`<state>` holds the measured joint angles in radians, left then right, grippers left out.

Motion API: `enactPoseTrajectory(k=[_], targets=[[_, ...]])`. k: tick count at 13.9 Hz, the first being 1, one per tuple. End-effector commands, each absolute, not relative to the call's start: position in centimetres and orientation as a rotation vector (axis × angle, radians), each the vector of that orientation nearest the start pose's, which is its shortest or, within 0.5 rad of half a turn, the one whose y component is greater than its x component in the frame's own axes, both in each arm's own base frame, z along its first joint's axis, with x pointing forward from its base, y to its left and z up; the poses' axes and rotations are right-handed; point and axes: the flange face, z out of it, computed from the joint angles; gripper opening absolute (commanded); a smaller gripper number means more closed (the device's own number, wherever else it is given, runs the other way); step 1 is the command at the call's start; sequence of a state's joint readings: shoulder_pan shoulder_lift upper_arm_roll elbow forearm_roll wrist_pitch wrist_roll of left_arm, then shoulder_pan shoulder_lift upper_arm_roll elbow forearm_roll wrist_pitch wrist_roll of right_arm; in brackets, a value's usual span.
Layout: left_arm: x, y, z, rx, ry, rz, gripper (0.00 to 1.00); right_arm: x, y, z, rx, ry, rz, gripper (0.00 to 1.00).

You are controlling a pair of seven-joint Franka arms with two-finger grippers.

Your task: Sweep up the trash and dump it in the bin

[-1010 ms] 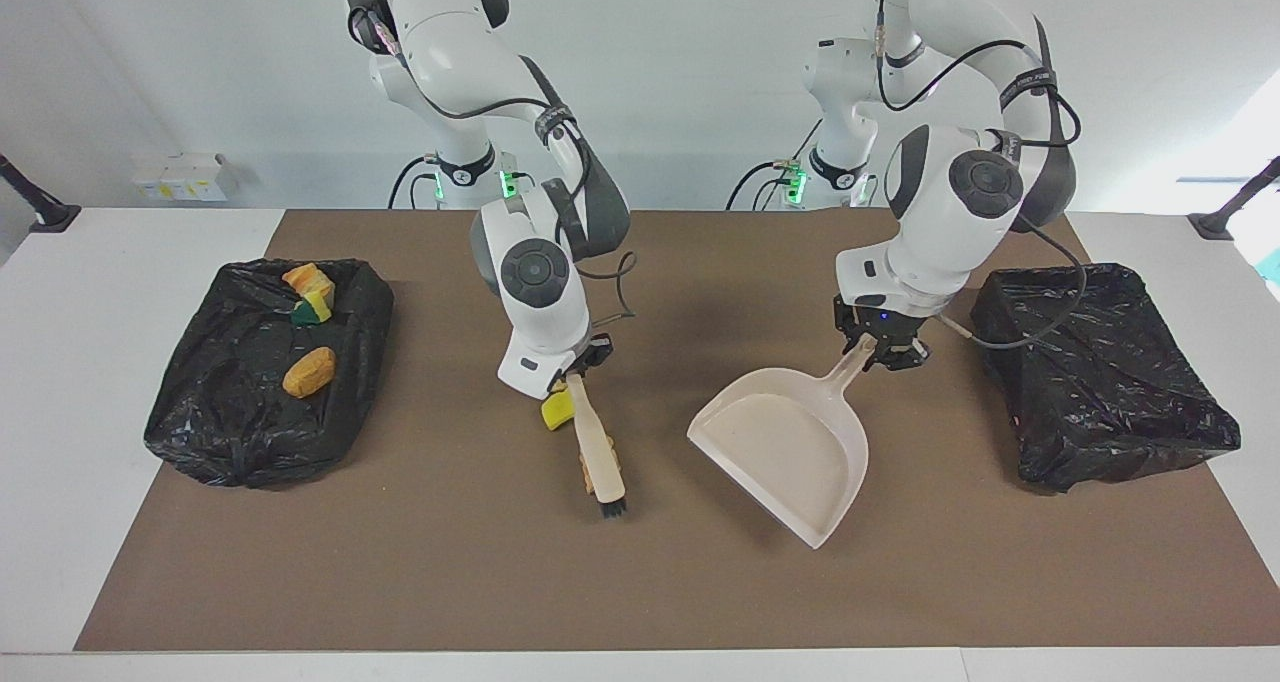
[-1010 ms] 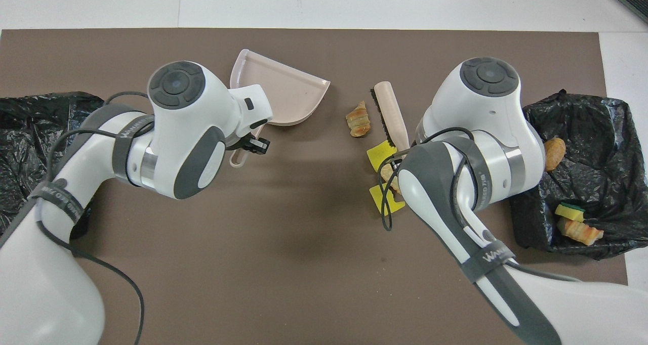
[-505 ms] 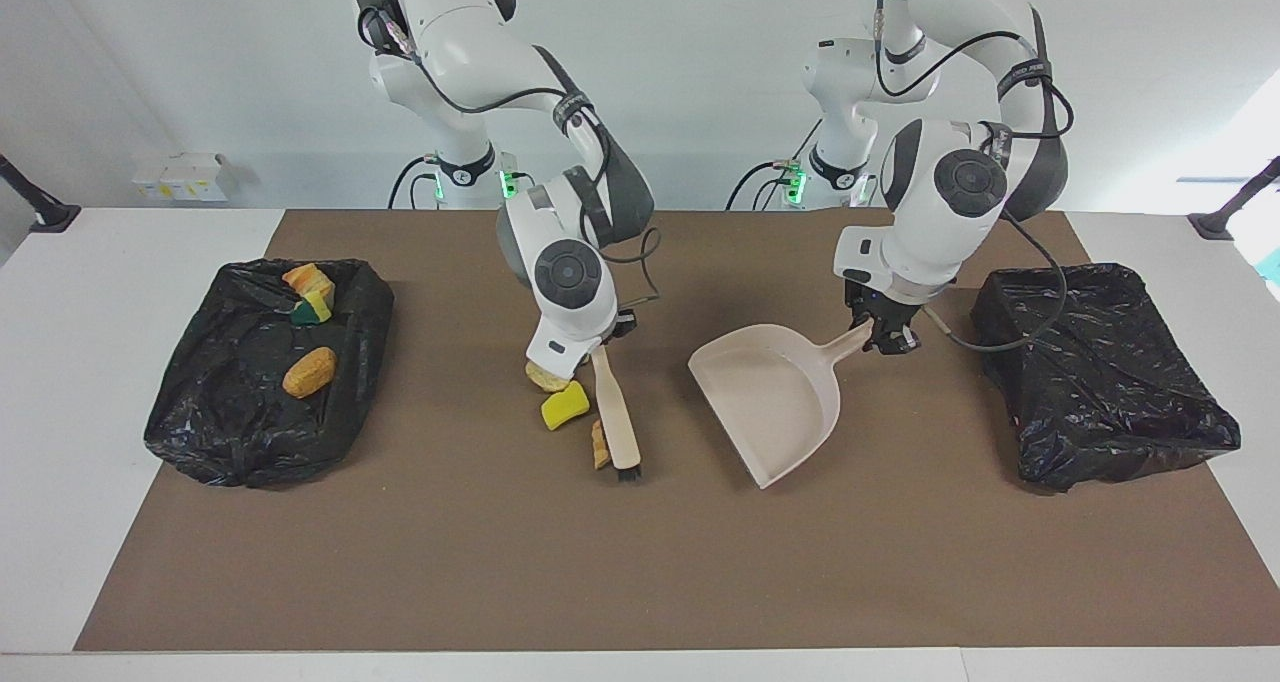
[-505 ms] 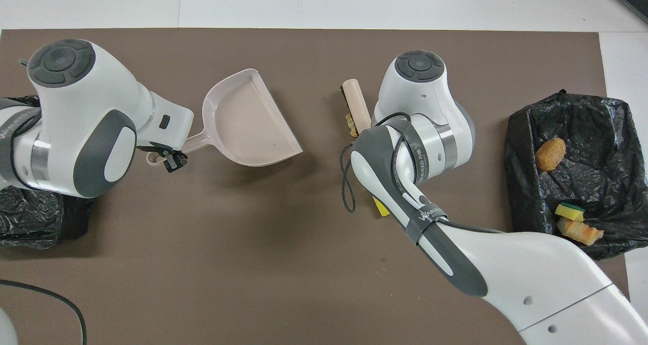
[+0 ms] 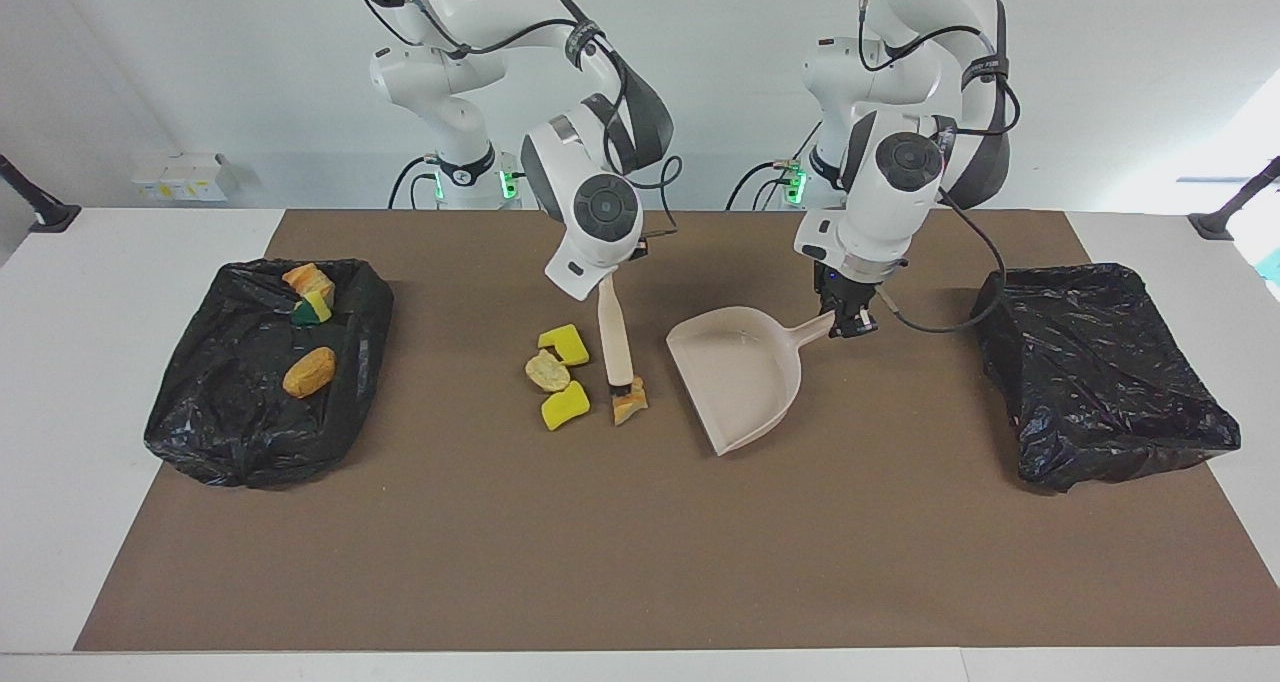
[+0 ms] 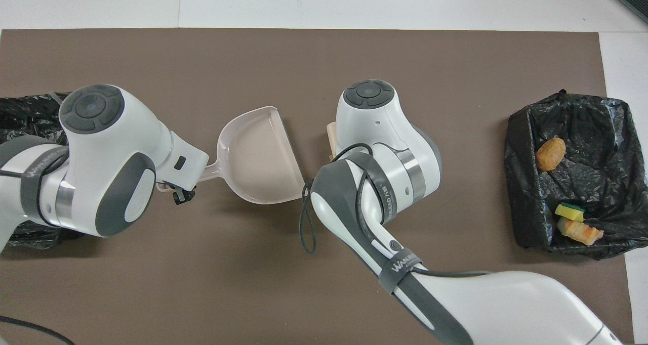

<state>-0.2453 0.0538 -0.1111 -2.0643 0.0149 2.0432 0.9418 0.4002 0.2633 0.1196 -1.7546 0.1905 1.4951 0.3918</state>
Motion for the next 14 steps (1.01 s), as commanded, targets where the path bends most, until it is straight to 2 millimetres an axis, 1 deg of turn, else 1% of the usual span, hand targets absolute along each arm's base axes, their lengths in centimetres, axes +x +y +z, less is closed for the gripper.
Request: enactPoseTrajectory(k=[1, 2, 3, 4, 5, 6, 7, 9, 10, 11, 12, 13, 14], targets=[[50.4, -18.4, 39.4, -2.471, 1.928, 0.091, 0.0, 48.0, 25.3, 41.2, -3.007, -0.01, 0.847, 0.0], [50.3, -18.5, 38.9, -2.467, 1.929, 0.072, 0.0, 48.8, 23.5, 41.7, -2.998, 0.024, 0.831, 0.0], [50.4, -18.7, 38.6, -2.465, 1.928, 0.056, 0.0, 49.2, 22.3, 42.0, -3.003, 0.051, 0.816, 0.0], [50.2, -19.4, 38.5, -2.454, 1.941, 0.051, 0.0, 49.6, 21.6, 41.8, -3.01, 0.067, 0.8, 0.0], [50.2, -19.4, 38.5, -2.455, 1.939, 0.048, 0.0, 49.9, 20.6, 41.3, -3.012, 0.096, 0.79, 0.0], [50.2, -19.4, 38.6, -2.454, 1.938, 0.044, 0.0, 50.2, 18.8, 40.6, -3.006, 0.152, 0.759, 0.0], [50.3, -19.3, 38.5, -2.457, 1.935, 0.044, 0.0, 49.5, 17.9, 39.6, -3.008, 0.186, 0.72, 0.0], [50.8, -18.6, 38.4, -2.464, 1.923, 0.03, 0.0, 46.5, 16.6, 37.0, -3.025, 0.222, 0.602, 0.0], [51.0, -18.5, 38.5, -2.465, 1.917, 0.012, 0.0, 45.3, 16.1, 36.3, -3.03, 0.218, 0.562, 0.0], [51.1, -18.4, 38.5, -2.465, 1.914, 0.003, 0.0, 44.6, 15.9, 35.9, -3.032, 0.202, 0.557, 0.0], [51.2, -18.4, 38.5, -2.465, 1.911, -0.007, 0.0, 44.5, 15.7, 35.3, -3.032, 0.209, 0.568, 0.0], [51.4, -17.8, 38.4, -2.473, 1.9, -0.009, 0.0, 44.8, 15.9, 34.9, -3.033, 0.225, 0.544, 0.0], [51.7, -16.9, 38.2, -2.476, 1.899, -0.004, 0.0, 45.1, 16.2, 34.2, -3.034, 0.226, 0.528, 0.0]])
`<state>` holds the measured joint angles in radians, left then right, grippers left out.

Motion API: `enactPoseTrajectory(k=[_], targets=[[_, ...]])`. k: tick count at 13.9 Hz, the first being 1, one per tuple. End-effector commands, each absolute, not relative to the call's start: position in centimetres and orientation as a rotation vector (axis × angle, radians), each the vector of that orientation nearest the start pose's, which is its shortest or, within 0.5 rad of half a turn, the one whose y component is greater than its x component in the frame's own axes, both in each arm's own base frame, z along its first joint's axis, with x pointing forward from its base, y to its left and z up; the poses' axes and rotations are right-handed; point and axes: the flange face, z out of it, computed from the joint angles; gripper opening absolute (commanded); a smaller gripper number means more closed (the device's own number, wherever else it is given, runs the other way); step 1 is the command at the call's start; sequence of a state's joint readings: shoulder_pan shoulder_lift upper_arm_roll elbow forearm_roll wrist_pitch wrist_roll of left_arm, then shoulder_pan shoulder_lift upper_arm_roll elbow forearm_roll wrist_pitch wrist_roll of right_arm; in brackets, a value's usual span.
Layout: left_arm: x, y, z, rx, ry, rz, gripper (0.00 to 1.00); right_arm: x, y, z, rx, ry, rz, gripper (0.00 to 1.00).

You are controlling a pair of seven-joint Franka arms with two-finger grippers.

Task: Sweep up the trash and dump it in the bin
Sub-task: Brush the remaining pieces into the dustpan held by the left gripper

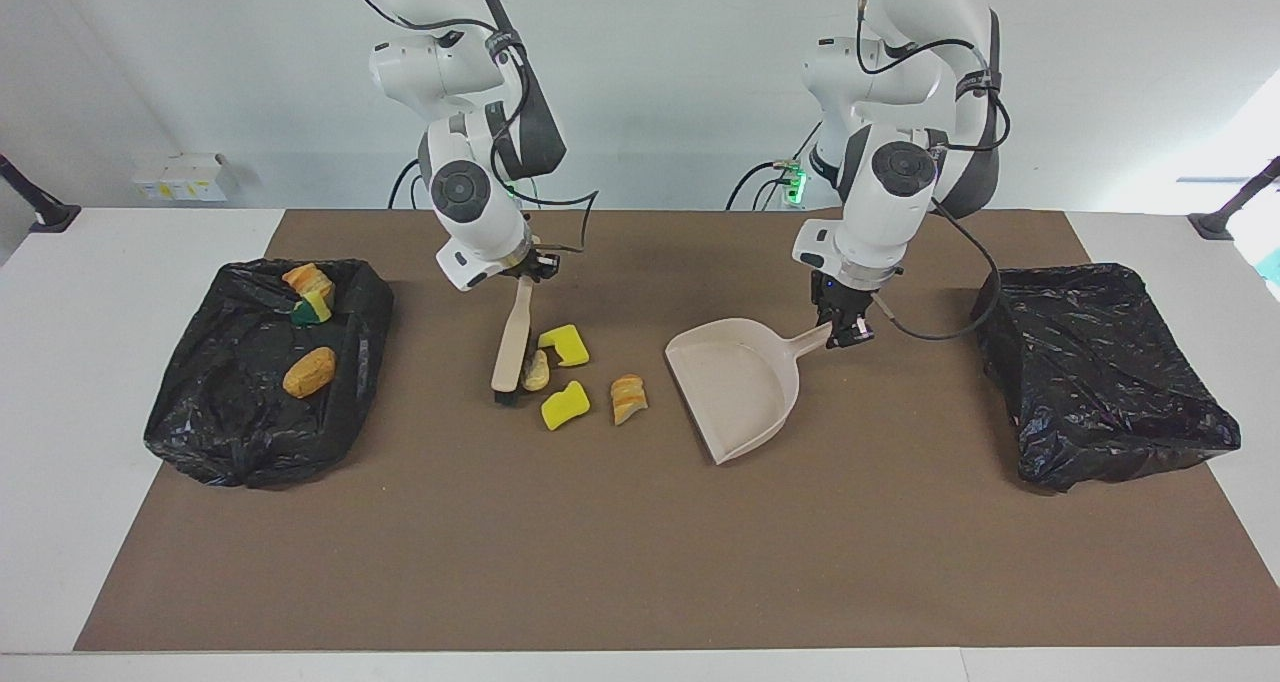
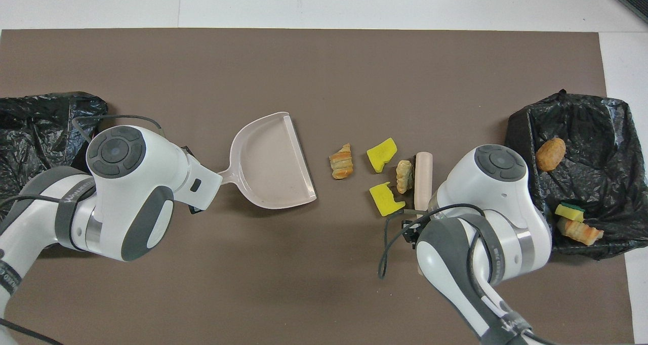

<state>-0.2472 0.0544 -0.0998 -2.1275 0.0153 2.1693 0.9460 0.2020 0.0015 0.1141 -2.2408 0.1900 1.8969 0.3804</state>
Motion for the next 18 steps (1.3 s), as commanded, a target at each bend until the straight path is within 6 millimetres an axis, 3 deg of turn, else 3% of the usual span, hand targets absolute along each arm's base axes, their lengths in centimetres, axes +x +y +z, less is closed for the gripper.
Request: enactPoseTrajectory(k=[1, 3, 5, 7, 9, 13, 18], targets=[[51.7, -16.9, 38.3, -2.461, 1.917, -0.006, 0.0, 45.2, 16.6, 33.7, -3.035, 0.22, 0.52, 0.0], [51.5, -17.6, 38.2, -2.45, 1.933, 0.0, 0.0, 45.9, 17.5, 32.7, -3.035, 0.21, 0.522, 0.0], [50.8, -19.5, 36.6, -2.424, 1.987, 0.05, 0.0, 46.6, 19.1, 31.9, -3.034, 0.139, 0.559, 0.0], [50.6, -19.6, 36.2, -2.429, 1.992, 0.082, 0.0, 47.7, 22.0, 32.1, -3.026, 0.074, 0.592, 0.0], [50.2, -19.9, 36.2, -2.447, 1.989, 0.116, 0.0, 48.9, 23.4, 32.6, -3.013, 0.073, 0.589, 0.0], [49.9, -20.8, 36.2, -2.475, 1.953, 0.107, 0.0, 49.2, 27.9, 32.8, -2.975, 0.094, 0.588, 0.0], [50.1, -20.9, 36.4, -2.495, 1.926, 0.09, 0.0, 47.0, 33.4, 33.1, -2.906, 0.002, 0.591, 0.0]])
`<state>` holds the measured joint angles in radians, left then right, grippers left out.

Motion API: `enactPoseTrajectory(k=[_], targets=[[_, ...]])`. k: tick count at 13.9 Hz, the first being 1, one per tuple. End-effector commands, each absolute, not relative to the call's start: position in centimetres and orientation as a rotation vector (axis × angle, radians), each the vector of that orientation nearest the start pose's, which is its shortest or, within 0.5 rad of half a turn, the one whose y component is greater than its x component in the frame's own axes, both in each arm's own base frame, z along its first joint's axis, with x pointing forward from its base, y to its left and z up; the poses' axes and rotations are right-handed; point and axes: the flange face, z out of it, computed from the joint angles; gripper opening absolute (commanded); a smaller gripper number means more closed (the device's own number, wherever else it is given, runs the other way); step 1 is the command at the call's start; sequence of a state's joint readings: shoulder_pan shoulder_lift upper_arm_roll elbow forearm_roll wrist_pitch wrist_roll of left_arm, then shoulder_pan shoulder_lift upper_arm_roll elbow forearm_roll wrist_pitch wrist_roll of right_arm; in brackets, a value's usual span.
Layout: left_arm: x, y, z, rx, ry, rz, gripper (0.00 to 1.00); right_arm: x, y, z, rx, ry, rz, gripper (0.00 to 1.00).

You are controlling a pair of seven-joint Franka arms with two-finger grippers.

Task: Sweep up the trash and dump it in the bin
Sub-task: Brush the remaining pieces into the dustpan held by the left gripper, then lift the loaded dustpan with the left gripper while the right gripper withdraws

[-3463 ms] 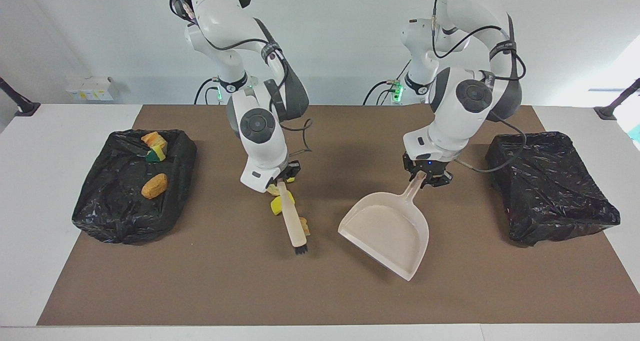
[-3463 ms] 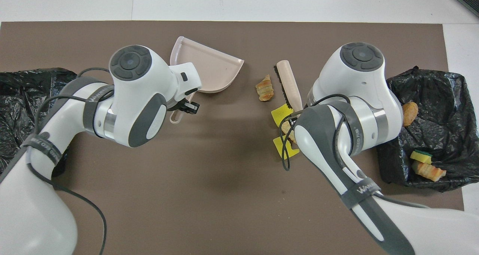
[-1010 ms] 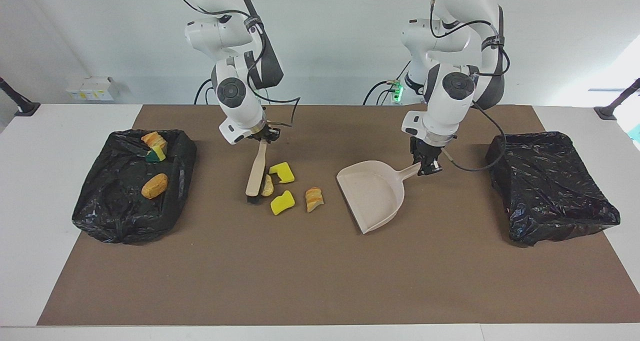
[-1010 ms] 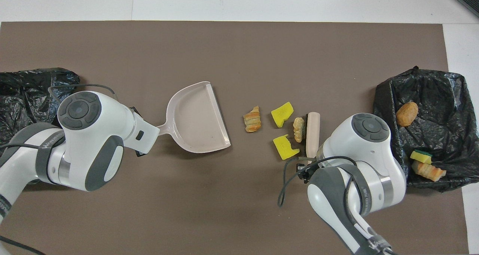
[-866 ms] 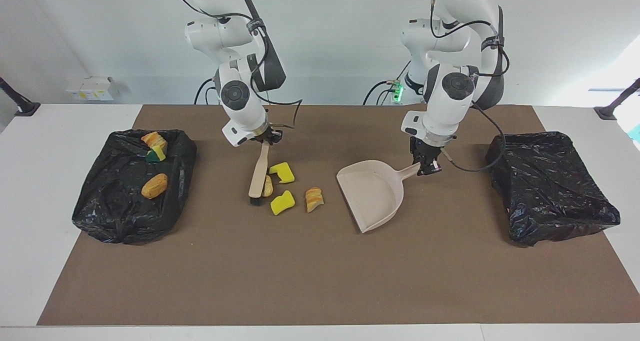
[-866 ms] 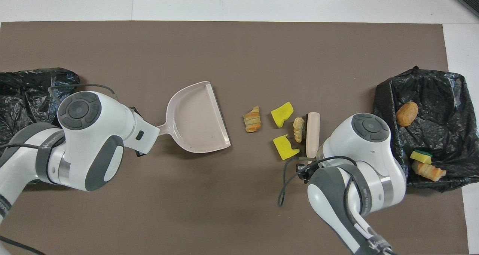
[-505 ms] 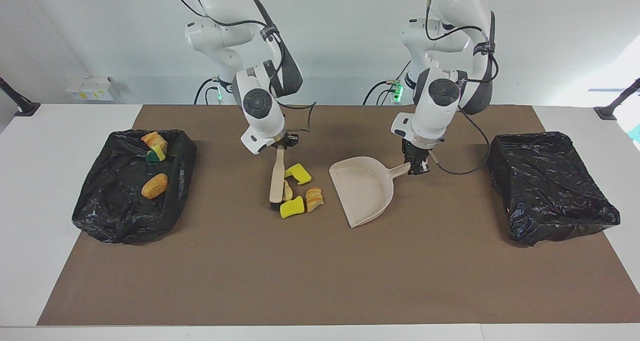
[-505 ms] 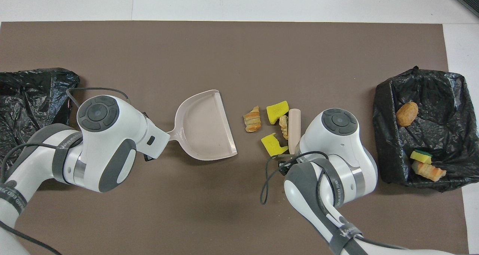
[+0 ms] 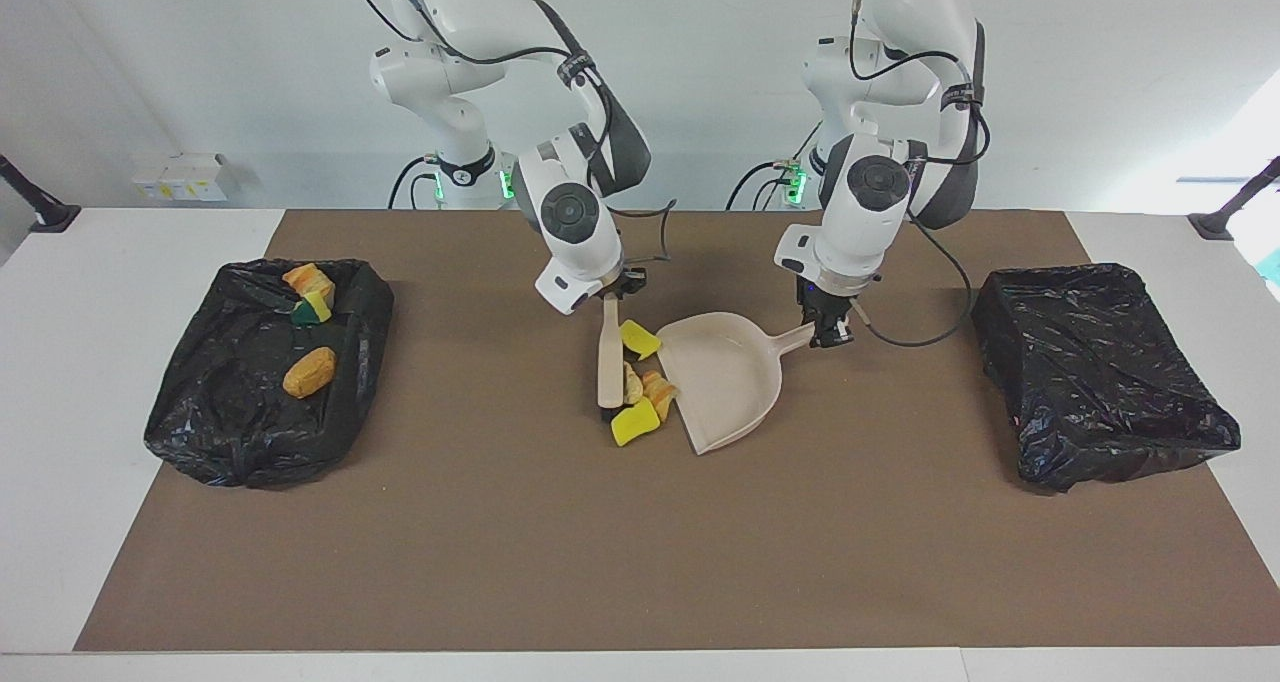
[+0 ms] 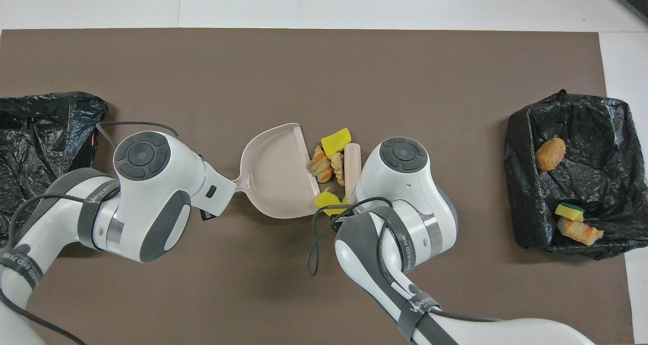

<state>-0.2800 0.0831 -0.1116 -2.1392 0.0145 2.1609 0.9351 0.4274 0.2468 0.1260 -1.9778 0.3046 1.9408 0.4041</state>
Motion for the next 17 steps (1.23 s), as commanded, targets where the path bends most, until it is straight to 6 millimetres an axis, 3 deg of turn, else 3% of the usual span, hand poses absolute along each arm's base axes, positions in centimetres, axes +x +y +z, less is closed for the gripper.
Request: enactPoseTrajectory(k=[1, 6, 8, 10, 14, 17], targets=[[50.0, -21.0, 36.3, -2.499, 1.92, 0.092, 0.0, 46.4, 34.8, 33.2, -2.869, 0.006, 0.59, 0.0], [50.0, -21.0, 36.3, -2.527, 1.881, 0.092, 0.0, 44.0, 39.1, 34.0, -2.746, 0.06, 0.552, 0.0], [50.0, -21.0, 36.3, -2.57, 1.822, 0.092, 0.0, 43.4, 39.5, 34.1, -2.749, 0.067, 0.586, 0.0], [50.1, -20.8, 36.4, -2.659, 1.684, 0.093, 0.0, 43.3, 38.8, 35.4, -2.762, 0.049, 0.608, 0.0], [50.4, -20.5, 36.4, -2.705, 1.631, 0.088, 0.0, 44.6, 33.8, 40.8, -2.825, 0.022, 0.592, 0.0], [50.6, -20.1, 36.4, -2.826, 1.508, 0.08, 0.0, 44.0, 31.7, 42.9, -2.93, -0.042, 0.579, 0.0]])
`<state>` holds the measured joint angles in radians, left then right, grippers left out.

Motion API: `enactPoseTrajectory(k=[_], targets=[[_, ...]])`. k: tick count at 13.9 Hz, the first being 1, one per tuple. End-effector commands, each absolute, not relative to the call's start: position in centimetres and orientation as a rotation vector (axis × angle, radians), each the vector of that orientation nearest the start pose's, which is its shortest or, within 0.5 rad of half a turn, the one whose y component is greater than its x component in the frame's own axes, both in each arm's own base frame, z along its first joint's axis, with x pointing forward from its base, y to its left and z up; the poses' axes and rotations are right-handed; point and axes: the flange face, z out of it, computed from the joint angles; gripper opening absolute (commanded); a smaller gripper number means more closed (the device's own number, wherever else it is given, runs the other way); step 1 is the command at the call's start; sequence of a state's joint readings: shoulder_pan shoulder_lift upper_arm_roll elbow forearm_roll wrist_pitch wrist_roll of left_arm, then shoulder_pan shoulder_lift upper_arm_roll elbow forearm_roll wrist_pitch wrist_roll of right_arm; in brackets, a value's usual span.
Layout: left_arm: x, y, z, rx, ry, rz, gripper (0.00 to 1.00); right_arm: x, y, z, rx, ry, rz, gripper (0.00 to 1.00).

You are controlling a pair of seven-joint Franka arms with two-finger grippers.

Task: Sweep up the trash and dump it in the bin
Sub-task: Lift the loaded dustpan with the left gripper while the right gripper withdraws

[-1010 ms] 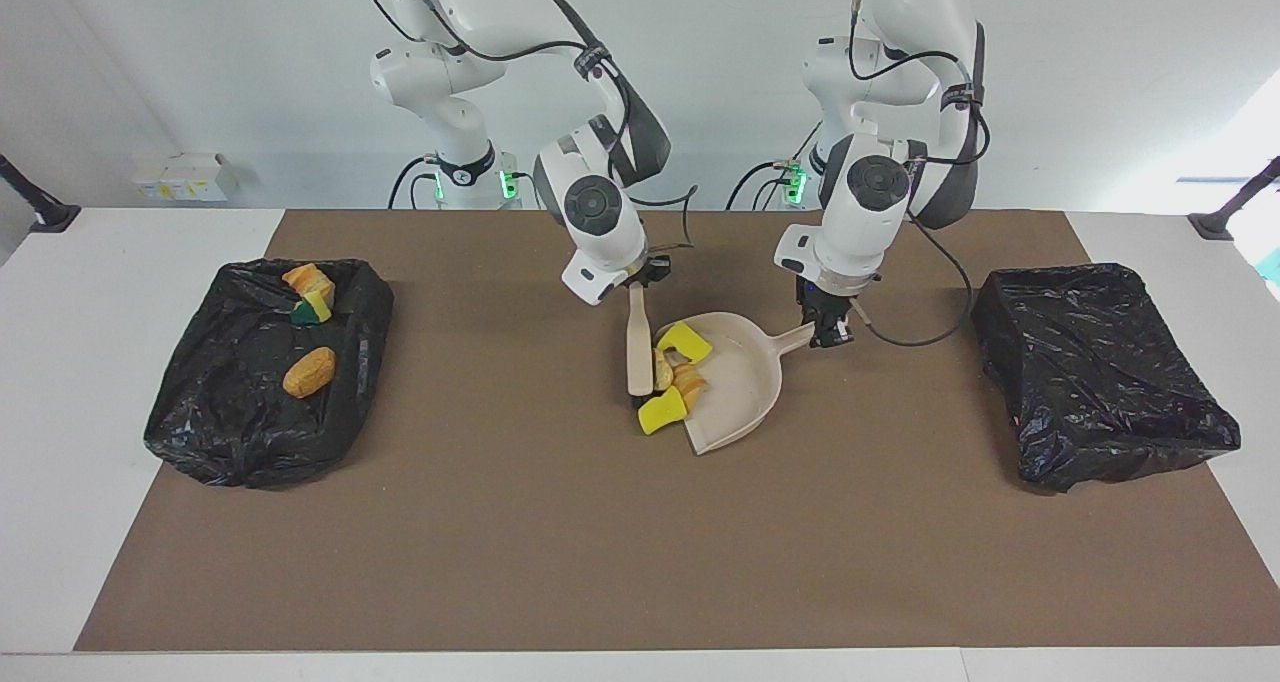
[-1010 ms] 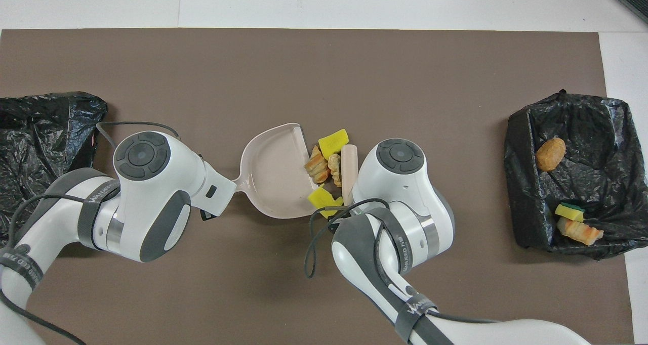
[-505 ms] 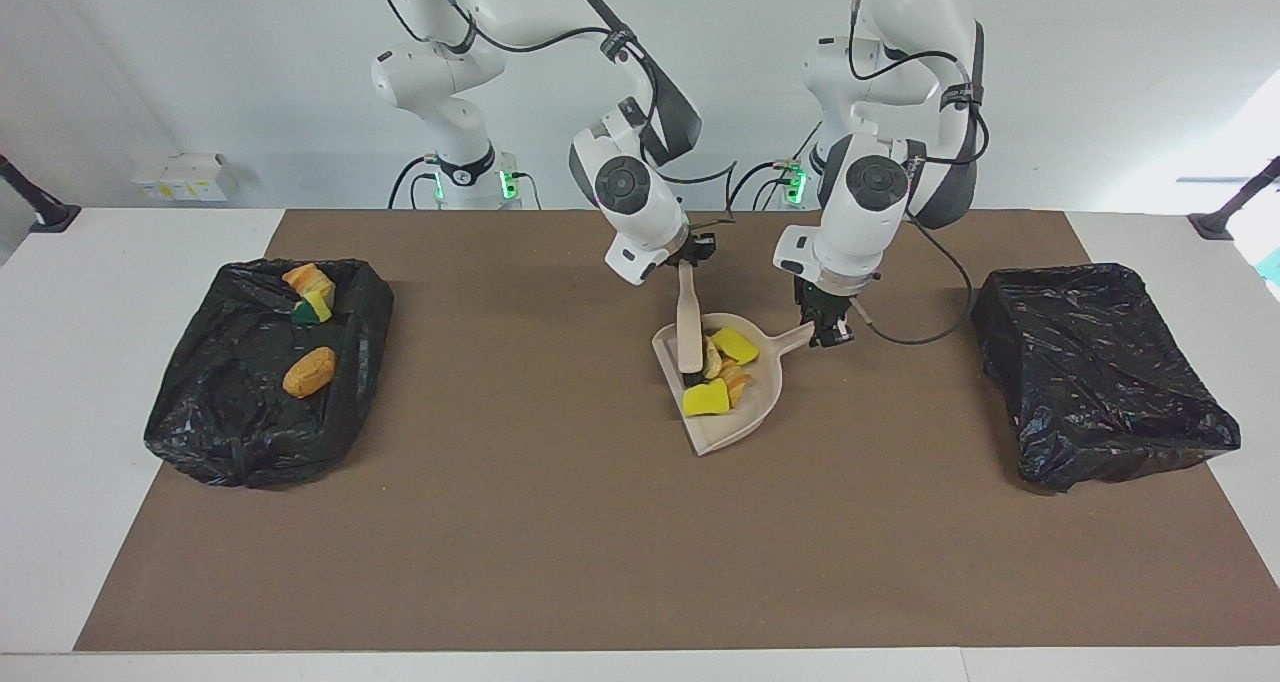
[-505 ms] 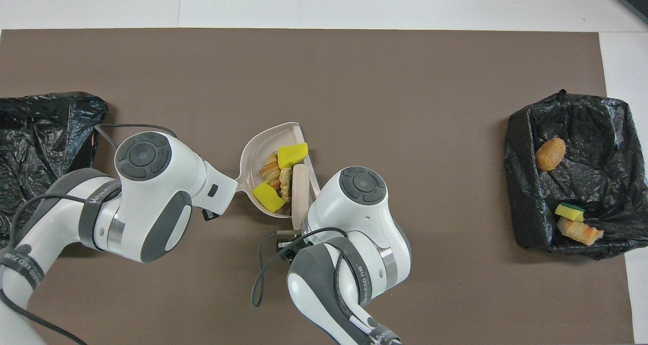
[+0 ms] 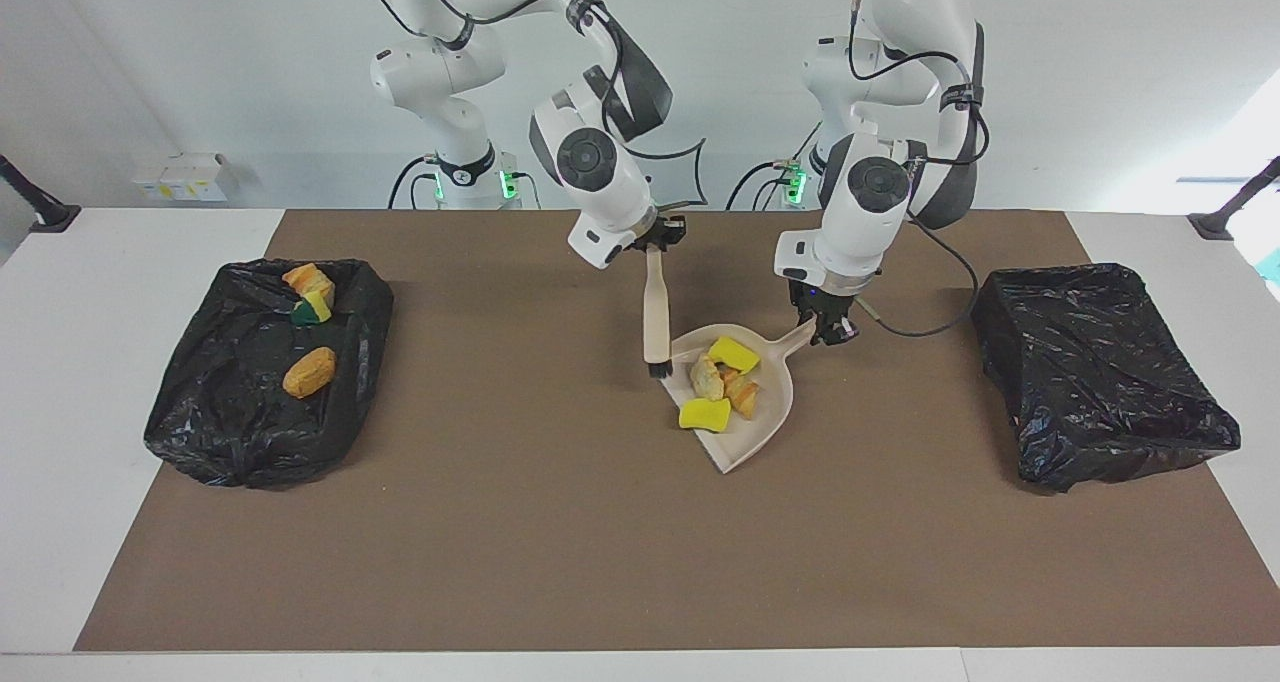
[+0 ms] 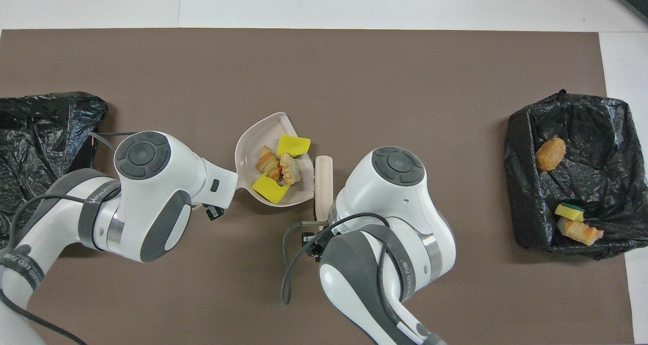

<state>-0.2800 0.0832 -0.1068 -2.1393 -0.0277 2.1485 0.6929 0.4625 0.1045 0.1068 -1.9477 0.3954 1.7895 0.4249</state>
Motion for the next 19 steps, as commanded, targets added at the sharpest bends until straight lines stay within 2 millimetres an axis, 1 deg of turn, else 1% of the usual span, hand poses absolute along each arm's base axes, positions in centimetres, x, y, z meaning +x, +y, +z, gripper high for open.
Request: enactPoseTrajectory(k=[1, 2, 3, 4, 5, 6, 7, 8, 9, 10, 11, 12, 13, 14, 15, 16, 17, 18, 19], targets=[[50.5, -20.0, 36.7, -2.864, 1.433, 0.088, 0.0, 43.4, 31.3, 43.1, -2.975, -0.073, 0.591, 0.0], [50.4, -20.0, 37.1, -2.907, 1.338, 0.086, 0.0, 42.4, 31.4, 43.3, -3.008, -0.098, 0.581, 0.0], [50.6, -19.8, 37.9, -2.948, 1.242, 0.064, 0.0, 41.4, 31.2, 42.7, -3.018, -0.089, 0.588, 0.0], [50.9, -19.7, 38.5, -2.968, 1.188, 0.046, 0.0, 40.1, 31.4, 42.5, -3.025, -0.103, 0.577, 0.0], [51.5, -19.2, 39.6, -2.975, 1.168, 0.016, 0.0, 38.4, 32.4, 42.1, -3.034, -0.127, 0.563, 0.0], [51.9, -18.6, 40.3, -2.984, 1.147, 0.011, 0.0, 37.6, 33.0, 41.6, -3.047, -0.105, 0.574, 0.0], [52.3, -17.9, 41.6, -2.99, 1.128, -0.007, 0.0, 36.2, 34.1, 40.5, -3.066, -0.094, 0.592, 0.0], [53.1, -16.5, 42.8, -3.005, 1.086, -0.028, 0.0, 34.8, 35.8, 39.9, -3.075, -0.086, 0.556, 0.0], [53.7, -14.6, 44.3, -3.023, 1.03, -0.039, 0.0, 34.1, 36.7, 39.4, -3.078, -0.064, 0.526, 0.0], [54.0, -12.7, 45.5, -3.04, 0.98, -0.031, 0.0, 32.9, 37.8, 38.6, -3.091, -0.073, 0.537, 0.0], [54.4, -10.0, 46.8, -3.06, 0.912, -0.028, 0.0, 31.9, 38.9, 37.7, -3.1, -0.099, 0.546, 0.0], [54.9, -7.8, 47.9, -3.077, 0.858, -0.023, 0.0, 31.4, 39.8, 36.9, -3.095, -0.089, 0.518, 0.0], [55.3, -5.2, 49.1, -3.097, 0.791, -0.013, 0.0, 30.7, 40.8, 36.0, -3.084, -0.068, 0.481, 0.0], [55.5, -2.9, 50.3, -3.111, 0.733, -0.003, 0.0, 30.2, 41.3, 35.1, -3.083, -0.069, 0.471, 0.0], [55.6, -1.0, 51.1, -3.119, 0.686, 0.007, 0.0, 30.0, 41.7, 34.4, -3.085, -0.073, 0.471, 0.0], [55.5, 1.9, 51.6, -3.132, 0.614, 0.033, 0.0, 29.6, 42.3, 34.1, -3.078, -0.048, 0.465, 0.0], [55.3, 4.6, 52.4, -3.147, 0.55, 0.055, 0.0, 29.8, 42.5, 33.7, -3.068, -0.023, 0.457, 0.0], [55.1, 7.0, 53.0, -3.157, 0.52, 0.086, 0.0, 29.8, 42.7, 33.2, -3.065, -0.02, 0.463, 0.0], [54.8, 9.3, 53.5, -3.159, 0.549, 0.1, 0.0, 29.8, 42.8, 32.7, -3.066, -0.034, 0.474, 0.0]])
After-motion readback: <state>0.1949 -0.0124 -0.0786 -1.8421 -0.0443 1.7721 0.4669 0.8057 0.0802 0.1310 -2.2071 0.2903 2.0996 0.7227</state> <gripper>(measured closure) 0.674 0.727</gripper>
